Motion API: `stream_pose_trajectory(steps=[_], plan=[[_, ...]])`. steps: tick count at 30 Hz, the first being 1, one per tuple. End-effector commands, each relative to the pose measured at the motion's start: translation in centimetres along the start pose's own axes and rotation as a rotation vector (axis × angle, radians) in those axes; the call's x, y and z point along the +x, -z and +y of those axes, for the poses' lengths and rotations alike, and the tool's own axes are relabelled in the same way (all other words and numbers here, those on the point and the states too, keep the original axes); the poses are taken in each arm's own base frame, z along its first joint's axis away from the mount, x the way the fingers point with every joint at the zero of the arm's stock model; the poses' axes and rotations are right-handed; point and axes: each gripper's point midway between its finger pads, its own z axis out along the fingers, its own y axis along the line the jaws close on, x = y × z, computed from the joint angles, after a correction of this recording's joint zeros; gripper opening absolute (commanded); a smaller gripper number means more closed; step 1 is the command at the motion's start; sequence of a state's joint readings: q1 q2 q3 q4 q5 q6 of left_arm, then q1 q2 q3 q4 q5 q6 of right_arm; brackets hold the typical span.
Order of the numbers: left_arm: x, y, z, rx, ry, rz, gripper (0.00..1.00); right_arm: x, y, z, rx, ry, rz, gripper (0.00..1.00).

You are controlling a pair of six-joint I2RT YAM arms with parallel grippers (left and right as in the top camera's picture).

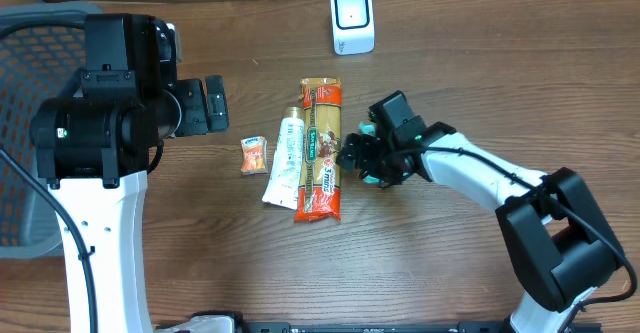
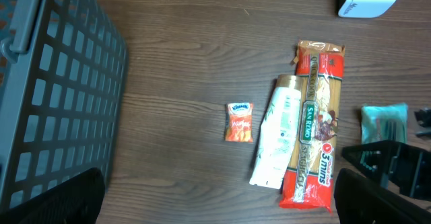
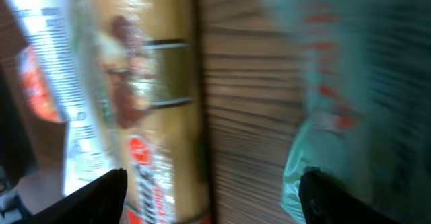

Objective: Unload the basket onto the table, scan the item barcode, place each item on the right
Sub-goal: 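Grasp the green wipes pack with the right gripper and lift it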

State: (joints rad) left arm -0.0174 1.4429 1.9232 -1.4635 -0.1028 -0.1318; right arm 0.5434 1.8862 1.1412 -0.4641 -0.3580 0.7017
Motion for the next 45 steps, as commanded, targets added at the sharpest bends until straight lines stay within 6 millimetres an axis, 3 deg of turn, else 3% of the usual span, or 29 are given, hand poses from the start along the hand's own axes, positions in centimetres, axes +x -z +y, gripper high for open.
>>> stream_pose_trajectory(steps=[1,11,17,19,23,34,45], plan=[[-0.1,-0.1,0.4,-0.016,0.009,0.0,1.0,-2.8,2.5,-0.8,0.034,-0.014,-0.063,0.84],[-0.1,-0.1,0.4,-0.016,0.009,0.0,1.0,-5.9,9.3,-2.0,0.076,0.072,-0.086,0.88],[-0.1,-0.1,0.4,-0.016,0.009,0.0,1.0,-7.8,10.6,-3.9,-0.019,0.273,-0.087,0.91],[-0.1,-0.1,0.4,-0.016,0.009,0.0,1.0,-8.3,10.2,-4.8,-0.034,0.327,-0.08,0.91],[-0.1,-0.1,0.4,-0.016,0.009,0.0,1.0,-8.0,7.4,-5.3,-0.122,0.386,-0.009,0.89],[-0.1,-0.1,0.4,-0.016,0.009,0.0,1.0,-7.0,2.8,-6.5,-0.198,0.349,0.093,0.86],[-0.1,-0.1,0.4,-0.016,0.009,0.0,1.0,-4.5,-0.3,-7.6,-0.194,0.315,0.208,0.56]])
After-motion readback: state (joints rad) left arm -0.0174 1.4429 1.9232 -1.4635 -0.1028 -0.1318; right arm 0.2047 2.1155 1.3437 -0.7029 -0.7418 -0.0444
